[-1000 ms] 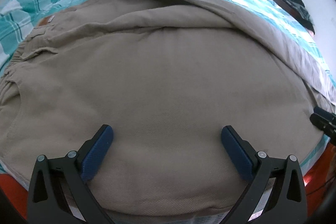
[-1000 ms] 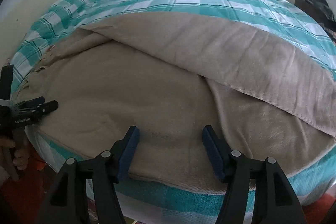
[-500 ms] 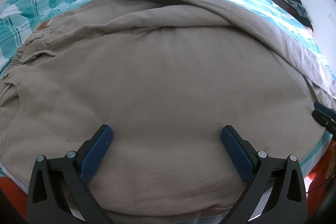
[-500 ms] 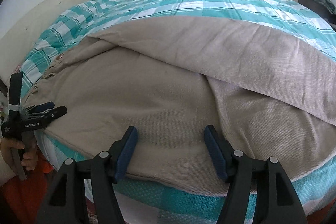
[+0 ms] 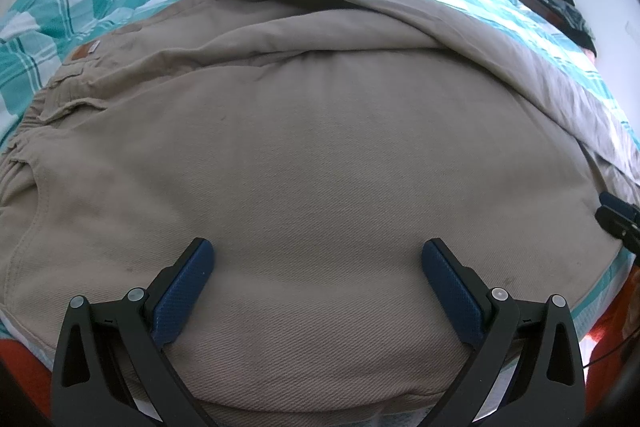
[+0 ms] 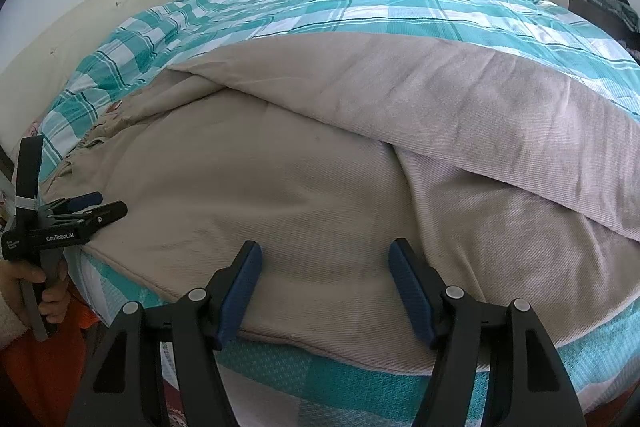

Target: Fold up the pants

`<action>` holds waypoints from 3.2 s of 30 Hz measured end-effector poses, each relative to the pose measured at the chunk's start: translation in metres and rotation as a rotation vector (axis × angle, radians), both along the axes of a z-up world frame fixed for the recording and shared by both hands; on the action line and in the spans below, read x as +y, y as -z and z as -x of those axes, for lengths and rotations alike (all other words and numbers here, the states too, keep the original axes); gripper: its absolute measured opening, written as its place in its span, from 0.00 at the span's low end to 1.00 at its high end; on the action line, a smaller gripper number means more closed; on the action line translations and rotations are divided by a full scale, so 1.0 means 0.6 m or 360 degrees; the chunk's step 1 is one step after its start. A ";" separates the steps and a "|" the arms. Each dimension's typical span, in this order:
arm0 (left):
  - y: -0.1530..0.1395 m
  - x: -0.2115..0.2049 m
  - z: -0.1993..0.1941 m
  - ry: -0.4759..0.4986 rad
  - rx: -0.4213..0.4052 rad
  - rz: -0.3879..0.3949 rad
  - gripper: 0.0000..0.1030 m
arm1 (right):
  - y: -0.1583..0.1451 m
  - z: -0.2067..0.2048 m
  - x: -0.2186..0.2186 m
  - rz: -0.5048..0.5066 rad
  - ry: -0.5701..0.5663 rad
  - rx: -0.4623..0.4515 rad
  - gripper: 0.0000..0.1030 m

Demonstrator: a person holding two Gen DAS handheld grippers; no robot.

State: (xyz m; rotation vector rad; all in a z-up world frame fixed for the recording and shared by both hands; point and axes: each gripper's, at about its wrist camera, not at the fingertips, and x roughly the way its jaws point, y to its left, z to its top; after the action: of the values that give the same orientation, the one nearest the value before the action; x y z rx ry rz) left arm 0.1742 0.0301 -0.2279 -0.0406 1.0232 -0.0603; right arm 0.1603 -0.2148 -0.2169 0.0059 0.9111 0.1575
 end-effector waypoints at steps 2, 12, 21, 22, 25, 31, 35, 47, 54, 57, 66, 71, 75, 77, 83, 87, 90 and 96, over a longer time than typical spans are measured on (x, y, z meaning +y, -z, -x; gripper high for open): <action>0.000 0.000 0.000 0.0000 0.0000 0.0000 0.99 | 0.000 0.000 0.000 0.0001 0.0000 0.0001 0.65; 0.001 0.001 0.000 0.0001 0.0001 0.0000 0.99 | -0.006 0.003 -0.002 -0.0012 -0.0003 -0.0010 0.65; 0.001 -0.001 -0.001 -0.0003 0.0014 -0.0007 0.99 | -0.075 0.025 -0.078 -0.0451 0.0247 -0.0063 0.64; 0.001 -0.001 -0.002 -0.0003 0.0014 -0.0007 0.99 | -0.086 0.027 -0.093 -0.0455 0.0301 -0.0106 0.65; 0.000 -0.001 -0.002 -0.0004 0.0014 -0.0008 0.99 | -0.088 0.017 -0.130 -0.0468 0.0403 -0.0060 0.65; 0.001 0.000 -0.003 -0.0003 0.0010 -0.0009 0.99 | -0.065 0.020 -0.202 -0.0689 0.0713 0.0021 0.52; 0.002 0.001 -0.003 -0.0010 0.0007 -0.0016 0.99 | -0.063 0.017 -0.243 -0.0881 0.0982 -0.0023 0.52; -0.006 0.003 -0.007 -0.0010 0.0040 -0.0003 0.99 | -0.073 -0.002 -0.305 -0.0874 0.1443 -0.0141 0.11; -0.135 0.088 -0.056 -0.0146 0.0055 0.0506 0.99 | -0.271 -0.017 -0.272 -0.0672 0.0862 -0.0459 0.03; -0.173 0.136 -0.117 -0.0185 0.0044 0.0829 0.99 | -0.366 0.001 -0.240 -0.0671 0.0586 -0.0588 0.03; -0.155 0.219 -0.250 -0.0355 0.0175 0.1236 0.99 | -0.505 0.158 -0.153 -0.0679 -0.0016 -0.0729 0.03; -0.124 0.229 -0.250 -0.0457 0.0292 0.1209 0.24 | -0.517 0.229 -0.142 -0.0683 -0.0329 -0.0688 0.03; -0.143 0.219 -0.229 -0.0410 0.0246 0.1201 0.03 | -0.491 0.205 -0.193 -0.0636 -0.0249 -0.0580 0.03; -0.176 0.214 -0.221 -0.0410 0.0144 0.1230 0.02 | -0.457 0.139 -0.241 -0.0526 -0.0056 -0.0439 0.03; -0.336 0.213 -0.075 -0.0441 -0.0491 0.1164 0.04 | -0.516 -0.016 -0.299 -0.0424 0.0068 -0.0636 0.03; -0.250 0.175 0.014 -0.0389 -0.0312 0.0992 0.05 | -0.555 -0.018 -0.326 -0.0650 -0.0048 -0.0809 0.04; -0.111 0.126 0.035 -0.0382 0.0067 0.0871 0.05 | -0.455 -0.031 -0.363 -0.0599 0.0051 -0.0526 0.04; -0.056 0.089 0.033 -0.0367 0.0197 0.0764 0.05 | -0.131 -0.032 -0.458 -0.0268 0.0578 0.0300 0.07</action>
State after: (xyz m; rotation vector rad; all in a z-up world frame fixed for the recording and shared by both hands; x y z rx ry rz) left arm 0.1546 0.0836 -0.1944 -0.6048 1.1023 -0.0927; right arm 0.1797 -0.4893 -0.1385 0.3458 1.0665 -0.1070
